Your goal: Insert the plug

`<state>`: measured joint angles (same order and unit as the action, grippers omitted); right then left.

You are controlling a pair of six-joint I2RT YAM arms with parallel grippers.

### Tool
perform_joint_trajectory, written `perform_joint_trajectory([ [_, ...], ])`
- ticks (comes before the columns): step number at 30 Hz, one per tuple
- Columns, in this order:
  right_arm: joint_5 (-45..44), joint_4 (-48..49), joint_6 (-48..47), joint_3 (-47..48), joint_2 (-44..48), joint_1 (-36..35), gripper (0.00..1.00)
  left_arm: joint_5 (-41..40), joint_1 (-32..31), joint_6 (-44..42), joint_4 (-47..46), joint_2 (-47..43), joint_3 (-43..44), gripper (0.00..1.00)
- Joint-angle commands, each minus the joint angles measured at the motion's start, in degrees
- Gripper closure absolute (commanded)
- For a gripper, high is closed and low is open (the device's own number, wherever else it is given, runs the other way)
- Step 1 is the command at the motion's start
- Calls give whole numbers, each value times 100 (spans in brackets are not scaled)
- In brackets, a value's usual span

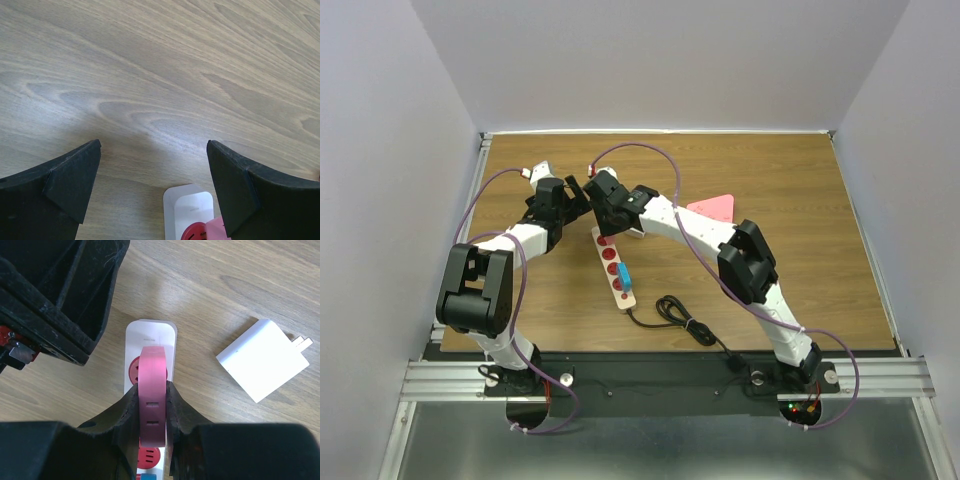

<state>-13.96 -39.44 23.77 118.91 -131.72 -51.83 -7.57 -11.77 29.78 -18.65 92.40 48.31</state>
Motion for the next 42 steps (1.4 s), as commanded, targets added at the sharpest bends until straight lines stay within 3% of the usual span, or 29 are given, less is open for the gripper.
perform_joint_trajectory([
  [1, -248, -565, -83, -96, -416, -37, 100, -7, 17, -104, -209, -249, -85, 1],
  [29, -512, -661, -153, -474, -732, -160, 100, 54, 43, -113, -244, -284, -147, 1],
  [42, -204, -635, -92, -527, -917, -160, 100, 81, 61, -139, -270, -267, -165, 1],
])
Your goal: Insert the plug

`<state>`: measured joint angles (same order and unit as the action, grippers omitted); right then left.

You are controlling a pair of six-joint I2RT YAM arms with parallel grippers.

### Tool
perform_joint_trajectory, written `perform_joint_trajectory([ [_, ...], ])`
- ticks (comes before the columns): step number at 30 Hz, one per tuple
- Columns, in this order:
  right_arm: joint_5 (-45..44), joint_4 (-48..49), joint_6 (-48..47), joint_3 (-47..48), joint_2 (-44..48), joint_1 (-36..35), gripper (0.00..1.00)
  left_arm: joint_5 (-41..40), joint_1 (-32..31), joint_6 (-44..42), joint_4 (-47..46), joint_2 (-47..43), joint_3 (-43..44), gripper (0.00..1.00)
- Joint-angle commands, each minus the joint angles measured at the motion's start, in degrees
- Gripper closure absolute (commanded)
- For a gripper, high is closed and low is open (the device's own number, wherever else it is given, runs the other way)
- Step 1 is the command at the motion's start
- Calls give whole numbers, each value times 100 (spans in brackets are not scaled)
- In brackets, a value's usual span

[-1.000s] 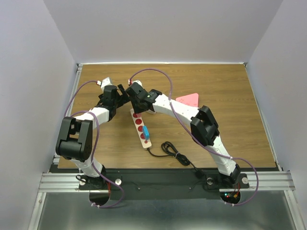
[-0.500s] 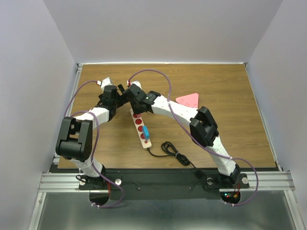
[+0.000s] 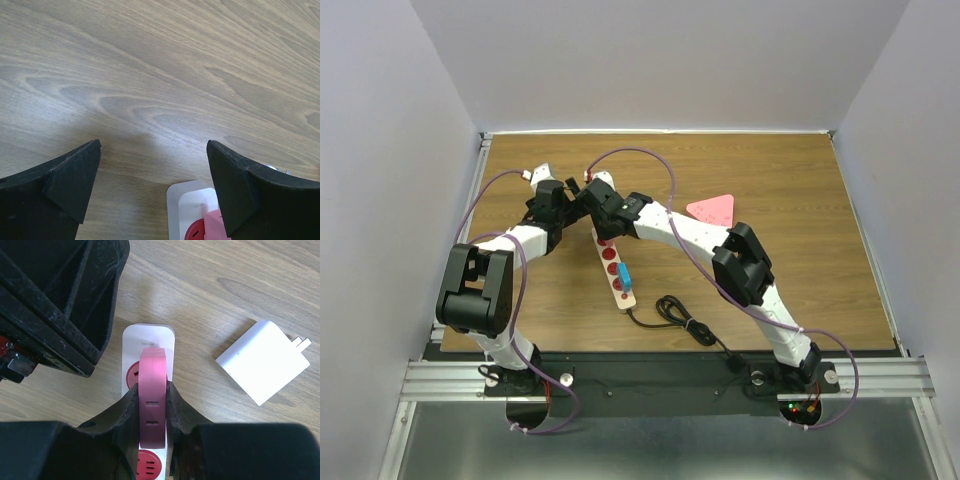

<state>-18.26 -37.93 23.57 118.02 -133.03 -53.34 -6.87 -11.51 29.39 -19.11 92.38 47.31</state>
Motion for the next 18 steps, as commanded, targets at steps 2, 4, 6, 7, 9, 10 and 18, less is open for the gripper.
perform_joint_trajectory([
  [2, 297, -786, -90, -437, -821, -10, 99, 11, 35, -91, -224, -255, -64, 1],
  [4, 358, -777, -81, -402, -821, -1, 100, 2, 35, -108, -242, -238, -64, 1],
  [6, 446, -777, -90, -298, -803, 17, 99, 2, 43, -117, -242, -220, -73, 1],
  [7, 446, -777, -90, -297, -786, 17, 99, 2, 43, -117, -242, -220, -64, 1],
  [9, 516, -777, -90, -165, -707, 61, 100, 2, 61, -100, -259, -229, -90, 1],
  [10, 534, -777, -81, -121, -680, 104, 99, 2, 70, -109, -277, -229, -108, 1],
  [18, 675, -777, -81, 458, -294, 254, 57, 107, 131, -91, -321, -159, -117, 1],
])
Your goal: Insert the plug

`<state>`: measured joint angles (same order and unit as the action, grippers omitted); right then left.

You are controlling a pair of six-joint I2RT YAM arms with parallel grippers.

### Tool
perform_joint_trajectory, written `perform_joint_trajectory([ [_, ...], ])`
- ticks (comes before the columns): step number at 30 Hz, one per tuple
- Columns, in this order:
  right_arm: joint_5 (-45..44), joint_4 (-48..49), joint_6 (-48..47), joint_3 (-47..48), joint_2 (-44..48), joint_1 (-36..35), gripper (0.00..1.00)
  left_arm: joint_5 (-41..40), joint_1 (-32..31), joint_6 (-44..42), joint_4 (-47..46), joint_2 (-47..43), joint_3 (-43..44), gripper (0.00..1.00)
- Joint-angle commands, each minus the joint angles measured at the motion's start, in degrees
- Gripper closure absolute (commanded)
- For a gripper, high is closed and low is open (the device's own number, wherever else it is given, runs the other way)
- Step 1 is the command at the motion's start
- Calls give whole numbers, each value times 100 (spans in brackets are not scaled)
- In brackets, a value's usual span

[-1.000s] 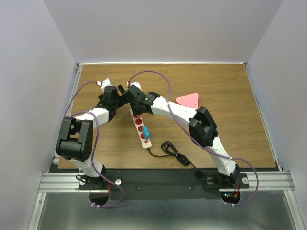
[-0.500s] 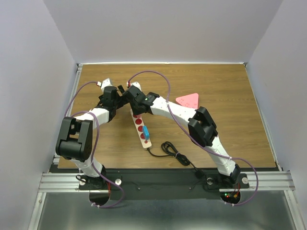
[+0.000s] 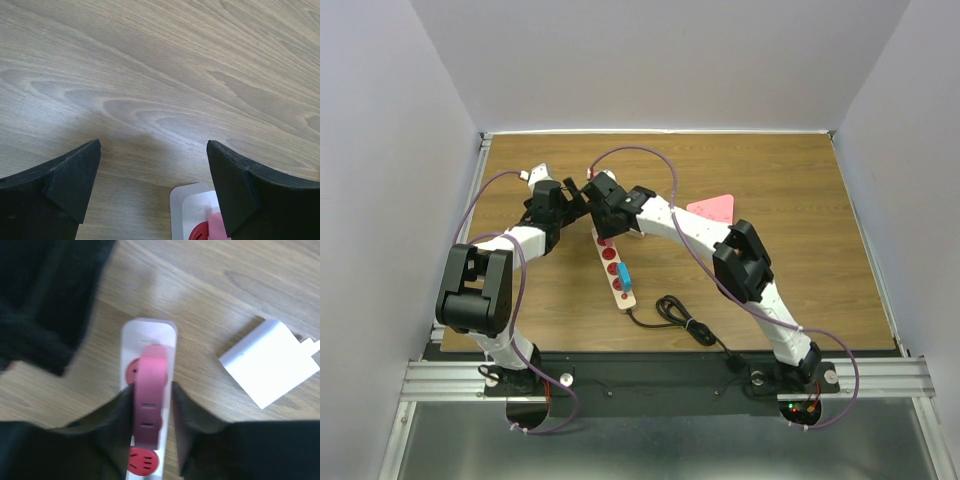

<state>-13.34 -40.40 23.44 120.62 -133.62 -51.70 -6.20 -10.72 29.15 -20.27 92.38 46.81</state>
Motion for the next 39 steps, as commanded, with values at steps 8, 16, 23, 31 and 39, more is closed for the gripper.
perform_joint_trajectory([
  [8, 341, -495, -103, 910, -155, 239, 35, 101, 96, -50, -240, -141, -84, 1],
  [16, 578, -267, -103, 911, 239, 327, 25, 136, 123, -49, -276, -167, -110, 1],
  [23, 526, -91, -129, -28, 1126, 564, 19, 119, 132, -67, -311, -255, -163, 1],
  [31, 218, 410, -77, -1777, 2524, 1065, 11, 136, 105, -295, -521, -545, -312, 1],
  [39, 1026, 1639, 231, -4288, 4175, 2164, 6, -619, -772, -1058, -671, -1275, -243, 1],
])
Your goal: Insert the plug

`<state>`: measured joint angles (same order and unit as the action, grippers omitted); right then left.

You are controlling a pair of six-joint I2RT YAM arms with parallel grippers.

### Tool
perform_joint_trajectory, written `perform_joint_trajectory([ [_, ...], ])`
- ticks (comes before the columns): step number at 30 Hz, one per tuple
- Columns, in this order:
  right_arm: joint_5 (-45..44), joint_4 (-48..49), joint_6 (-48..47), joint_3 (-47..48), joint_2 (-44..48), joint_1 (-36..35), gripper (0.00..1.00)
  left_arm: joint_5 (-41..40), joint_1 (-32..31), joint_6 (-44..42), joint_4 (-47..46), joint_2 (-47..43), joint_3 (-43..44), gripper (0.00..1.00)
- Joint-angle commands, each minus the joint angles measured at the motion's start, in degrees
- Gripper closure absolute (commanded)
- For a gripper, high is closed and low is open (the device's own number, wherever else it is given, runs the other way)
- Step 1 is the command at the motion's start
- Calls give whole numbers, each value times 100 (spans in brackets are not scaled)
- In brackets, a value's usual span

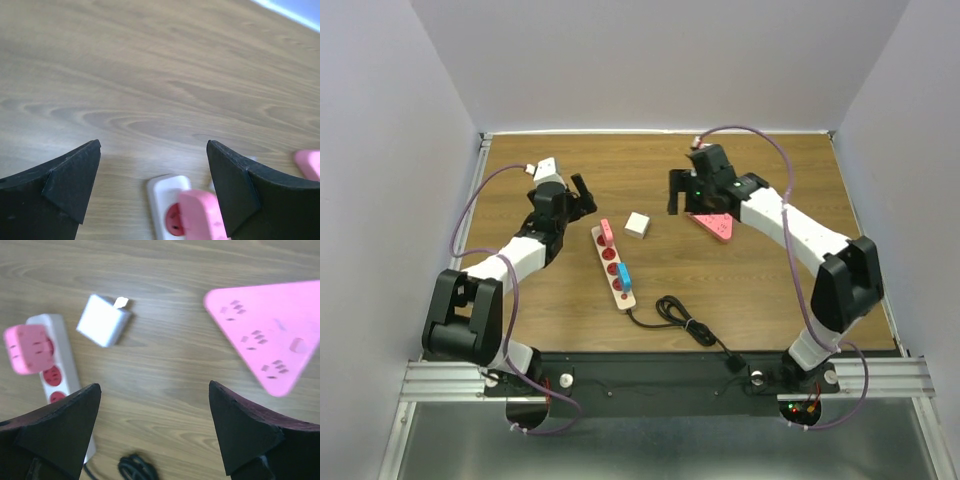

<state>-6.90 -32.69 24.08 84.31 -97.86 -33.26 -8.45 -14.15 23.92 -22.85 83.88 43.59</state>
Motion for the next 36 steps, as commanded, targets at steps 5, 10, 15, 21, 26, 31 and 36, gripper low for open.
perform_joint_trajectory([
  [5, 514, 1185, 141, -1355, 1085, 662, 2, -684, -1062, -1003, -326, -346, 474, 1],
  [10, 855, 1536, 132, -1909, 1410, 952, 2, -755, -1643, -1162, -19, -83, 991, 1],
  [15, 1146, 1792, 141, -2393, 1927, 1260, 2, -658, -2108, -1433, 684, 1013, 1941, 1],
  [21, 1191, 1836, 106, -2736, 2605, 1532, 0, -1062, -2364, -1470, 1862, 2308, 3242, 1],
  [26, 1208, 1819, 36, -3017, 3124, 1770, 0, -1256, -2373, -1347, 2223, 2607, 3436, 1],
  [31, 1340, 1827, -8, -3140, 3159, 1945, 0, -1422, -2390, -1189, 2872, 3029, 3752, 2],
  [36, 1384, 1836, -43, -3184, 3177, 2025, 0, -1493, -2408, -1127, 3005, 3065, 3753, 2],
])
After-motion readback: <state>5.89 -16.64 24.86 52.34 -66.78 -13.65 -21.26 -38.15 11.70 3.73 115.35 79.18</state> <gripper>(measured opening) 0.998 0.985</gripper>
